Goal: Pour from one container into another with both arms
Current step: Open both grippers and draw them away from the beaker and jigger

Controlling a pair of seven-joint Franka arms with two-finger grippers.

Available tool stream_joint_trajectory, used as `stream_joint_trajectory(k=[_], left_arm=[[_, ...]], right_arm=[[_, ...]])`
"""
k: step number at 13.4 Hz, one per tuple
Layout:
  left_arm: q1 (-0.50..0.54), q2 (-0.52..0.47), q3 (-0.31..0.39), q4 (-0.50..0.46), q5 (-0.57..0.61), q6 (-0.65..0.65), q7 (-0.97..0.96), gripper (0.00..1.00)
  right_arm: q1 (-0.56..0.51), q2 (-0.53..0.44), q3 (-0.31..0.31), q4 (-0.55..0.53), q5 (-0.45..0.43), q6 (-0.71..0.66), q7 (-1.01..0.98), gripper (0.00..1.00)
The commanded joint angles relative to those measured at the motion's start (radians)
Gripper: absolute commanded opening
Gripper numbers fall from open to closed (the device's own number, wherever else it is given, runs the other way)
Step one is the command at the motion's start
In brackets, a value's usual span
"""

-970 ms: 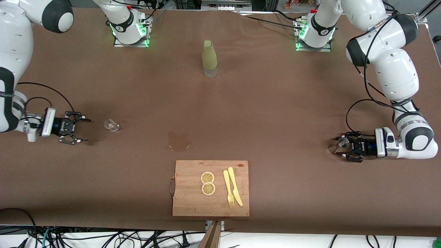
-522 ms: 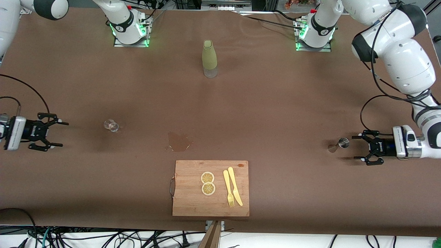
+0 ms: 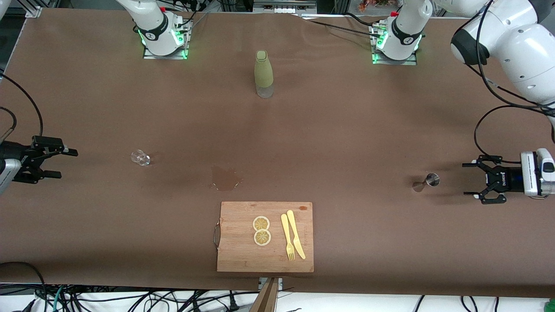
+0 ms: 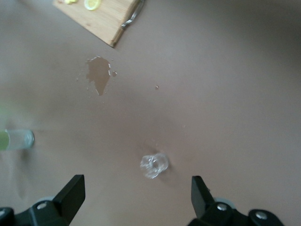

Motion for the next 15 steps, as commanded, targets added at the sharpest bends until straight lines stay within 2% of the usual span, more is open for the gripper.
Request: stream_joint_trajectory(k=[1, 4, 5, 6, 9, 10, 13, 15], left_arm=[[-0.053, -0.089, 0.010, -0.011, 0.107, -0.001, -0.114, 1.00], [-0.120, -0.170, 0.035, -0.011, 0.205, 0.001, -0.252, 1.00], [-0.174, -0.192, 0.096, -0.011, 0.222, 0.002, -0.293, 1.00], [-0.246, -0.198, 0.191, -0.011, 0.227, 0.001, -0.328, 1.00], [-0.522, -0.198, 0.556, -0.032, 0.228, -0.025, -0.393, 1.00], [-0.567, -0.194, 0.624, -0.032, 0.228, -0.042, -0.402, 1.00], [-0.567, -0.194, 0.635, -0.032, 0.228, -0.047, -0.401, 1.00], [-0.562, -0.195, 0.638, -0.029, 0.228, -0.050, -0.387, 1.00]], right_arm=[[-0.009, -0.097, 0.089, -0.018, -0.132, -0.012, 0.297, 1.00], [0.009, -0.170, 0.161, -0.026, -0.257, -0.078, 0.623, 1.00], [0.009, -0.189, 0.187, -0.028, -0.277, -0.116, 0.746, 1.00], [0.011, -0.209, 0.196, -0.037, -0.309, -0.162, 0.813, 1.00], [0.025, -0.275, 0.196, -0.080, -0.389, -0.181, 0.821, 1.00], [0.031, -0.290, 0.196, -0.083, -0.395, -0.193, 0.818, 1.00], [0.080, -0.296, 0.192, -0.088, -0.444, -0.197, 0.812, 1.00], [0.084, -0.336, 0.181, -0.088, -0.465, -0.195, 0.816, 1.00]])
